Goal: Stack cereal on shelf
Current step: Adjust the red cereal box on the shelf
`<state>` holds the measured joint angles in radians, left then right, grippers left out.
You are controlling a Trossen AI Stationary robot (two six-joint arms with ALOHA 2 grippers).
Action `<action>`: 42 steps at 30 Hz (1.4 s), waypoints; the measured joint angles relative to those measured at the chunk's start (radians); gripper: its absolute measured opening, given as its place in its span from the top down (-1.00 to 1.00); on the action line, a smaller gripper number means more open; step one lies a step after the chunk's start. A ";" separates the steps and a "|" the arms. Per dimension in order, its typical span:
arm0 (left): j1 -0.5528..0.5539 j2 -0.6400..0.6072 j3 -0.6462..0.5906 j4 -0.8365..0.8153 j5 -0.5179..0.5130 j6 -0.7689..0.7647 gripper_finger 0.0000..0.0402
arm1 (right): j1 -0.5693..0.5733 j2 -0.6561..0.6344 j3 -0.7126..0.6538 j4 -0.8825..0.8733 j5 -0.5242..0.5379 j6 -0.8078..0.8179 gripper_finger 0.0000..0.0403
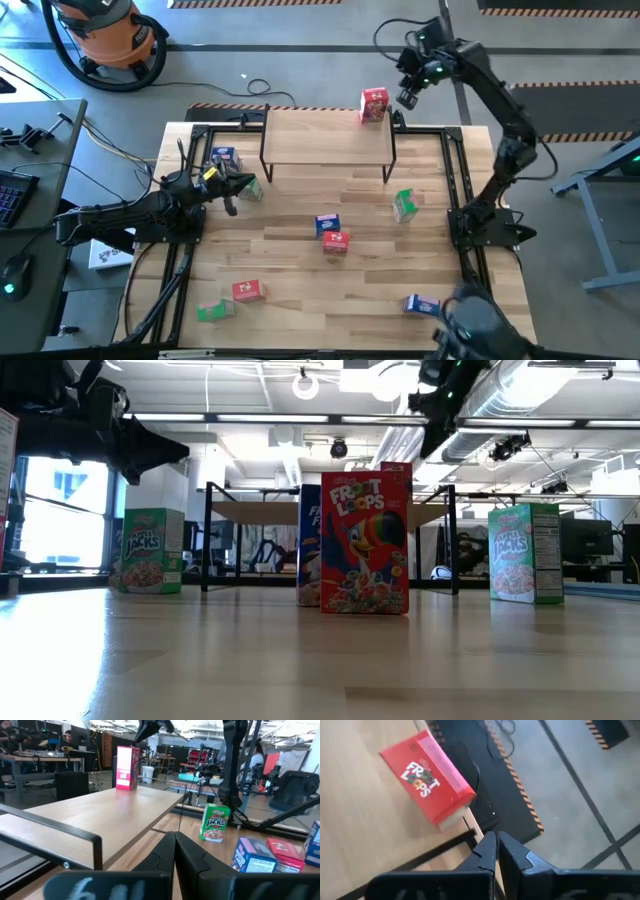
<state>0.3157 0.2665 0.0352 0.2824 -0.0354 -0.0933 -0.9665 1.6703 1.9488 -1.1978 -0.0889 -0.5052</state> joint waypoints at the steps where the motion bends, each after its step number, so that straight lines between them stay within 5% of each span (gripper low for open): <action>1: 0.000 0.000 0.000 0.000 0.001 0.000 1.00 | 0.010 -0.023 0.000 -0.004 -0.007 0.007 1.00; 9: 0.000 0.000 0.000 -0.050 -0.004 0.004 1.00 | 0.229 -0.060 0.000 -0.003 -0.029 -0.034 1.00; 15: 0.000 0.000 0.000 -0.049 -0.014 0.019 1.00 | 0.337 0.051 0.000 -0.003 0.180 -0.063 1.00; 23: 0.000 0.000 0.001 -0.049 -0.014 0.019 1.00 | 0.347 0.163 -0.001 0.052 0.323 -0.089 1.00; 35: 0.000 0.000 0.001 -0.049 -0.014 0.019 1.00 | 0.343 0.170 0.007 0.124 0.316 -0.104 1.00; 42: 0.000 0.000 0.001 -0.051 -0.014 0.016 1.00 | 0.290 0.048 0.043 0.178 0.225 -0.101 1.00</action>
<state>0.3154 0.2665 0.0364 0.2314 -0.0494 -0.0770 -0.6768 1.7179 1.9920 -1.0195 0.1365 -0.6063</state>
